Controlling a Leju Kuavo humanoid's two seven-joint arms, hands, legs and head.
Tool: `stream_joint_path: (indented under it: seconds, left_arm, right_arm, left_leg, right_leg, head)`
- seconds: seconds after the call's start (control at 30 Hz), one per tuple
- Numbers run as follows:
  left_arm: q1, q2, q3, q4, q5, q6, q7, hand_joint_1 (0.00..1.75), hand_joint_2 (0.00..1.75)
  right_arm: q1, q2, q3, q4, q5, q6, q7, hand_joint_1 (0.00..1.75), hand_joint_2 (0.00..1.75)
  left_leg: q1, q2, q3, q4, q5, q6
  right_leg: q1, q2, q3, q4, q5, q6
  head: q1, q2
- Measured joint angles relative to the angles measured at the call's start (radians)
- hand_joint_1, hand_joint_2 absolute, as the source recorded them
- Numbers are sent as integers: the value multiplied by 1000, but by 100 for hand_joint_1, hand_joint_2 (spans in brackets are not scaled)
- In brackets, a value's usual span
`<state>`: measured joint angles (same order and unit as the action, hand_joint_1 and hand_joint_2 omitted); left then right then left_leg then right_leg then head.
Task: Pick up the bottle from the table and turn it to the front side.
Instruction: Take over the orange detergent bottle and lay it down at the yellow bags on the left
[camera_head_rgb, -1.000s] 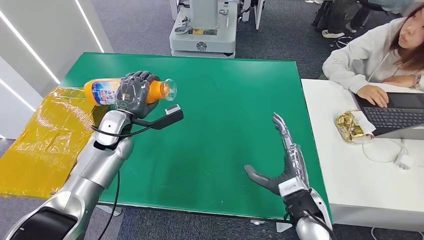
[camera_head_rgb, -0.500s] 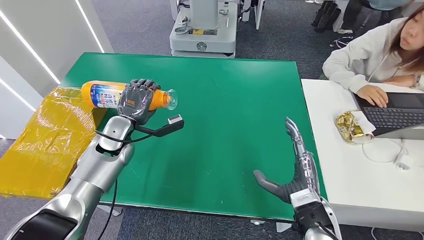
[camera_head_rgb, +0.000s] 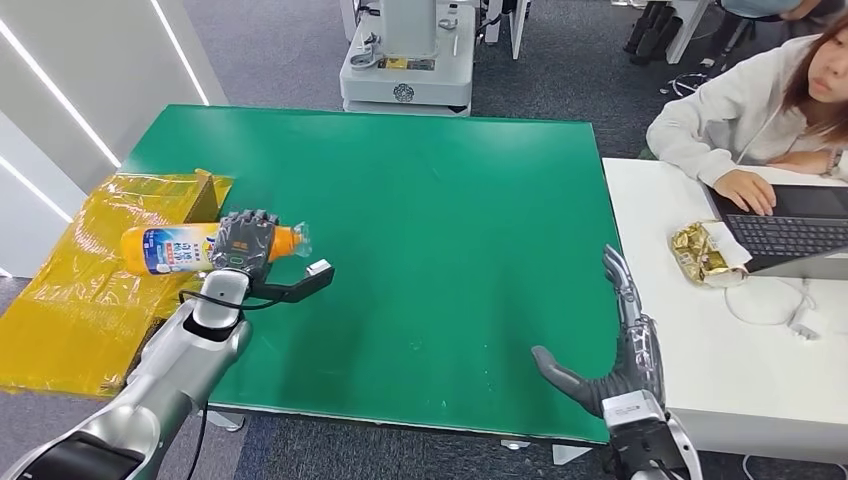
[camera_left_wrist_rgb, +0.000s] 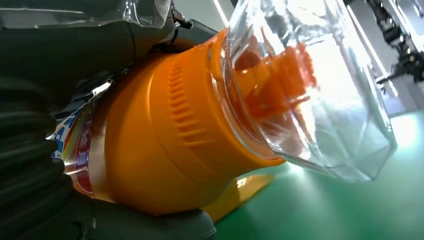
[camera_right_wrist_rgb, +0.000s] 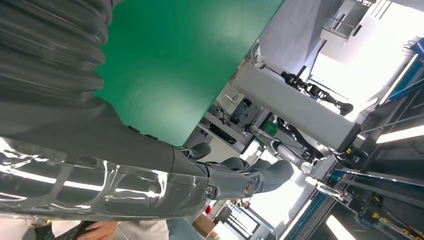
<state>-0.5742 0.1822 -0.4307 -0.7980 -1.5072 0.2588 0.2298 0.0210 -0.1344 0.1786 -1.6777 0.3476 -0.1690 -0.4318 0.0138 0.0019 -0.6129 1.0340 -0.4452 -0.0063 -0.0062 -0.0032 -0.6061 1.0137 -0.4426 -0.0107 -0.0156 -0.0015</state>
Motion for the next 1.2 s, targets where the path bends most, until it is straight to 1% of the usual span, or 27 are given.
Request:
stream_joint_path:
  seconds: [0.17, 0.27, 0.33, 0.6, 0.73, 0.87, 0.9, 1.0, 1.03, 1.13, 1.2]
  left_arm:
    - [6, 8, 0, 43, 0, -9, 14, 175, 175]
    - [7, 10, 0, 69, 0, -49, 90, 175, 175]
    - [10, 11, 0, 91, 0, -58, 130, 175, 175]
    - [12, 12, 0, 138, 0, -60, 148, 175, 175]
    - [12, 13, 0, 156, 0, -62, 179, 175, 175]
    - [12, 13, 0, 158, 0, -61, 184, 175, 175]
    - [12, 15, 0, 164, 0, -60, 200, 175, 175]
    - [14, 24, 4, 187, 0, -79, 244, 44, 175]
    - [14, 23, 8, 189, 0, -84, 229, 0, 175]
    - [14, 7, 33, 193, 0, -63, 161, 0, 175]
    - [15, -6, 48, 195, -1, -42, 132, 0, 175]
  right_arm:
    - [4, 1, -11, -1, 6, 1, 3, 0, 175]
    - [9, 4, -18, -5, 12, 1, 16, 0, 175]
    - [15, 7, -26, -8, 13, 1, 21, 0, 175]
    - [24, 15, -40, -14, 13, 1, 25, 0, 175]
    - [28, 18, -45, -14, 14, 1, 26, 0, 175]
    - [28, 19, -46, -14, 14, 1, 26, 0, 175]
    - [30, 21, -49, -15, 17, 1, 27, 0, 175]
    - [30, 35, -61, -15, 31, 18, 32, 0, 175]
    - [27, 37, -62, -13, 34, 26, 32, 0, 175]
    - [10, 40, -62, -2, 42, 39, 33, 0, 175]
    - [0, 41, -62, 5, 44, 40, 35, 0, 175]
  left_leg:
    - [0, 0, 0, 0, 0, 0]
    - [0, 0, 0, 0, 0, 0]
    - [0, 0, 0, 0, 0, 0]
    - [0, 0, 0, 0, 0, 0]
    - [0, 0, 0, 0, 0, 0]
    - [0, 0, 0, 0, 0, 0]
    - [0, 0, 0, 0, 0, 0]
    - [0, 0, 0, 0, 0, 0]
    - [0, 0, 0, 0, 0, 0]
    - [0, -1, 0, 0, 0, 0]
    - [0, -3, 1, 0, 0, 0]
  right_leg:
    - [0, 0, 0, 0, 0, 0]
    - [0, 0, 0, 0, 0, 0]
    - [0, 0, 0, 0, 0, 0]
    - [0, 0, 0, 0, 0, 0]
    - [0, 0, 0, 0, 0, 0]
    - [0, 0, 0, 0, 0, 0]
    - [0, 0, 0, 0, 0, 0]
    - [0, 0, 1, 0, 0, 0]
    - [0, 0, 1, 0, 0, 0]
    - [0, -2, 1, 0, 0, 0]
    - [0, -4, 2, 0, 0, 0]
  head:
    - [0, 0]
    - [0, 0]
    - [0, 0]
    - [0, 0]
    - [0, 0]
    - [0, 0]
    - [0, 0]
    - [0, 0]
    - [0, 0]
    - [0, 0]
    - [0, 0]
